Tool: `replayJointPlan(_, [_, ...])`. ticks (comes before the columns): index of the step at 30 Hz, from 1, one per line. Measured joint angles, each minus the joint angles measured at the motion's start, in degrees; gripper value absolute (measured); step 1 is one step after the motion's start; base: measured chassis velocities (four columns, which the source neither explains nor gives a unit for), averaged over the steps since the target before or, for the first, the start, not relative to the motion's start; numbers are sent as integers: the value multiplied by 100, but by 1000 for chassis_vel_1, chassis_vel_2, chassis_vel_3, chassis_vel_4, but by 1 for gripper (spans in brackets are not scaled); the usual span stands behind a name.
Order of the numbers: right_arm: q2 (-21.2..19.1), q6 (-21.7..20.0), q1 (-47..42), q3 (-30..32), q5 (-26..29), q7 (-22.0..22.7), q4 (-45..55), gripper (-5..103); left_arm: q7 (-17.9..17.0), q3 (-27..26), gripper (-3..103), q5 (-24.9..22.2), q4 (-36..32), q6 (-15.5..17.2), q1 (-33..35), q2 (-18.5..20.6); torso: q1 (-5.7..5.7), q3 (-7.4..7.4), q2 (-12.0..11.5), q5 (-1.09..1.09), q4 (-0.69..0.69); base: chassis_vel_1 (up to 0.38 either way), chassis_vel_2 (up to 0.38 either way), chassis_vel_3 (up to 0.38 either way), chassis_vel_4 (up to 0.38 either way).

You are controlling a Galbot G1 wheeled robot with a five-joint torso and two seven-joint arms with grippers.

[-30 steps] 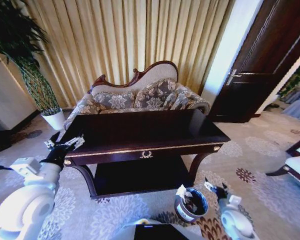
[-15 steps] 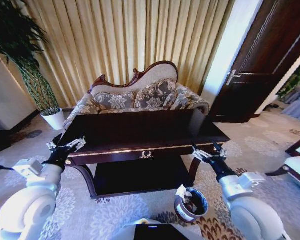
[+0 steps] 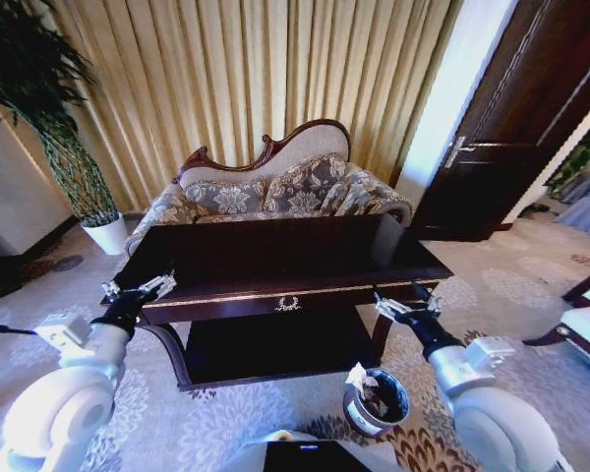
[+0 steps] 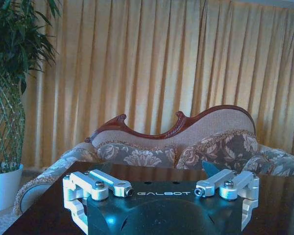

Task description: Move to the front of the table and place the trash on the table into the trash bin.

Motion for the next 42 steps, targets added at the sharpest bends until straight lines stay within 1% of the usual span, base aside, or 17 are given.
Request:
replayJointPlan(27, [32,52,-5,35,-2,31,-32,100,8,56,100,148,-1,-7,25,-69,-1,0,0,0,0,172,-171,-168,182])
replayJointPlan(30, [42,53,-6,34,-4,31,-33,100,10,57,100,149,-1,-8,26,-67,-1,0,0,-1,2,235,-206,-235,231])
replayJointPlan(32, [42,54,-7,34,-4,31,-33,100,11,56,100,148,0,-9,26,-66,-1,-1,1,-1,2,225,-198,-207,209])
replayJointPlan(34, [39,56,-9,35,-6,31,-34,100,14,57,100,149,-1,-9,22,-65,-3,-1,1,0,-2,214,-228,-199,210])
replayJointPlan(42, [36,58,-24,43,-9,31,-37,100,22,76,100,149,-1,-12,15,-91,-2,0,0,1,1,199,-198,-189,211])
